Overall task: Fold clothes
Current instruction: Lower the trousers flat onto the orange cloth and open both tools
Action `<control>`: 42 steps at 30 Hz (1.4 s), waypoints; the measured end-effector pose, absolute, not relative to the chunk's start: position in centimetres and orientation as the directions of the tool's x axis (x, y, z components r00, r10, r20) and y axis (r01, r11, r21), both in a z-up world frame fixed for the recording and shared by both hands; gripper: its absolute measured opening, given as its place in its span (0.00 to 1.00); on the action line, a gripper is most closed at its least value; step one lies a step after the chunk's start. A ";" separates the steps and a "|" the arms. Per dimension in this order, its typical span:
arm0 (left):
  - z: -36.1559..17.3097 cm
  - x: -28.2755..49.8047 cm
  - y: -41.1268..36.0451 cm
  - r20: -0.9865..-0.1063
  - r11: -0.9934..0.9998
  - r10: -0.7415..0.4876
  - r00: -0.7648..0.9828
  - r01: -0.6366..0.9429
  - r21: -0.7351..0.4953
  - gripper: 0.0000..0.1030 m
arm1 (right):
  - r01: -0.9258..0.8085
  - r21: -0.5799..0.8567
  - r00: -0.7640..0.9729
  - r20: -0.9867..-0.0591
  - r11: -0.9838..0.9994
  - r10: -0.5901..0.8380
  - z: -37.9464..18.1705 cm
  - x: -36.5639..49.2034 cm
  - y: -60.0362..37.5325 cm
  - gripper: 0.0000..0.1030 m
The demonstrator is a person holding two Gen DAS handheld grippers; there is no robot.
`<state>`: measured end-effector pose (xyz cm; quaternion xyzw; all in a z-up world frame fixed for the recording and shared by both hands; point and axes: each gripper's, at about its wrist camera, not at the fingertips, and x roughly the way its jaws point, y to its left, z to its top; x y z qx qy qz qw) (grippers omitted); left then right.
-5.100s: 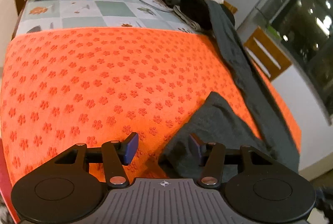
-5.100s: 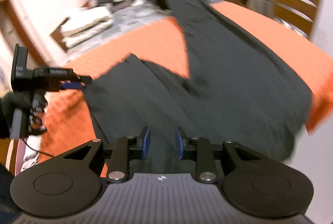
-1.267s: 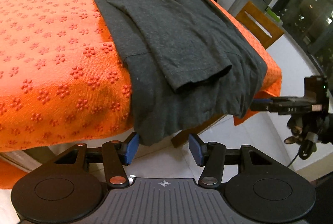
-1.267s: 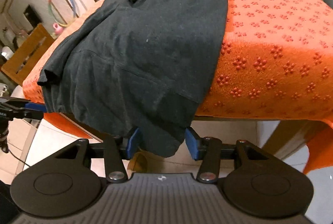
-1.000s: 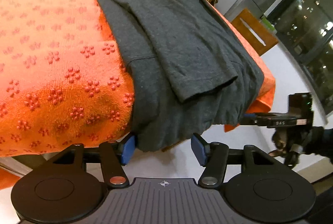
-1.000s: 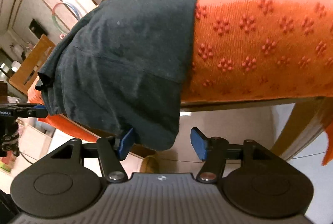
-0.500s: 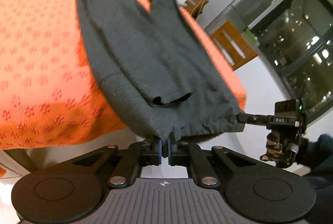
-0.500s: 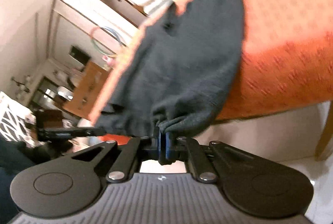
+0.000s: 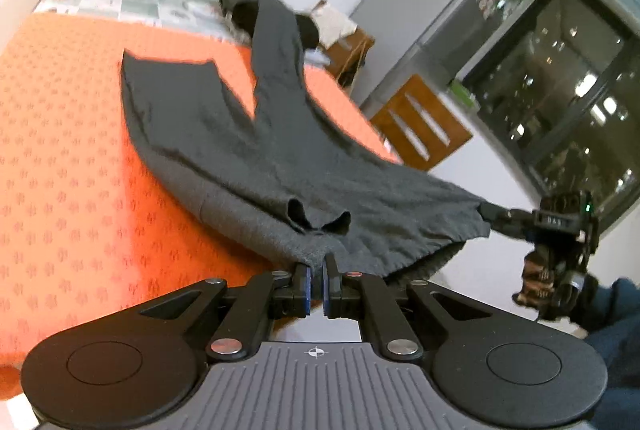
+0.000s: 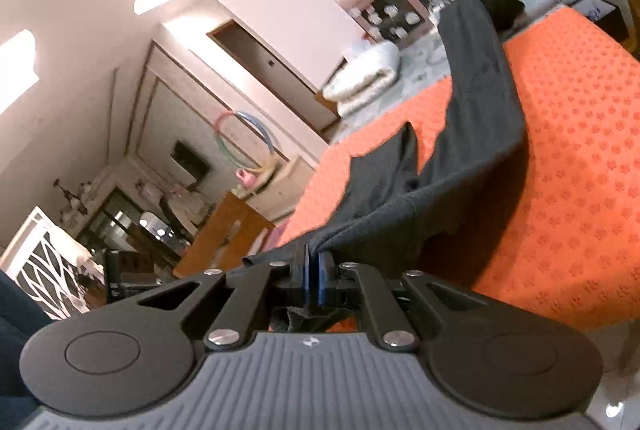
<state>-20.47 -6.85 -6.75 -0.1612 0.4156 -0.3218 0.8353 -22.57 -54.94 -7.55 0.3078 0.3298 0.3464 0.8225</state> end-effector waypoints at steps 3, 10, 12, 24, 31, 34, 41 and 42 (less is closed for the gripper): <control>-8.9 -21.2 -6.9 -0.647 0.766 -0.642 0.411 0.391 -0.511 0.08 | -0.311 0.724 0.523 -0.410 0.615 0.747 -9.2 -22.8 -54.4 0.06; -13.3 -22.7 -7.7 -0.767 0.809 -0.558 0.317 0.412 -0.419 0.10 | -0.178 0.625 0.482 -0.618 0.760 0.621 -14.3 -24.3 -52.8 0.10; -13.3 -23.1 -7.8 -0.782 0.805 -0.546 0.300 0.446 -0.390 0.12 | -0.167 0.586 0.485 -0.651 0.793 0.584 -14.1 -24.5 -52.6 0.11; -8.3 -20.9 -11.7 -0.693 0.835 -0.542 0.476 0.395 -0.382 0.47 | -0.209 0.414 0.603 -0.659 0.886 0.450 -6.6 -23.0 -53.8 0.29; -6.1 -19.9 -17.9 -0.641 0.898 -0.433 0.634 0.243 -0.367 0.54 | -0.336 0.325 0.627 -0.623 0.884 0.467 -2.1 -18.7 -58.3 0.41; -5.2 -19.4 -20.6 -0.615 0.915 -0.377 0.693 0.175 -0.364 0.55 | -0.399 0.303 0.609 -0.618 0.865 0.497 -0.8 -15.9 -61.1 0.42; -3.9 -19.4 -27.2 -0.579 0.933 -0.225 0.783 0.001 -0.361 0.60 | -0.503 0.276 0.581 -0.593 0.819 0.557 2.0 -8.4 -65.8 0.42; -3.7 -19.2 -28.0 -0.576 0.935 -0.206 0.791 -0.015 -0.355 0.60 | -0.518 0.268 0.579 -0.589 0.812 0.564 2.3 -7.3 -66.4 0.42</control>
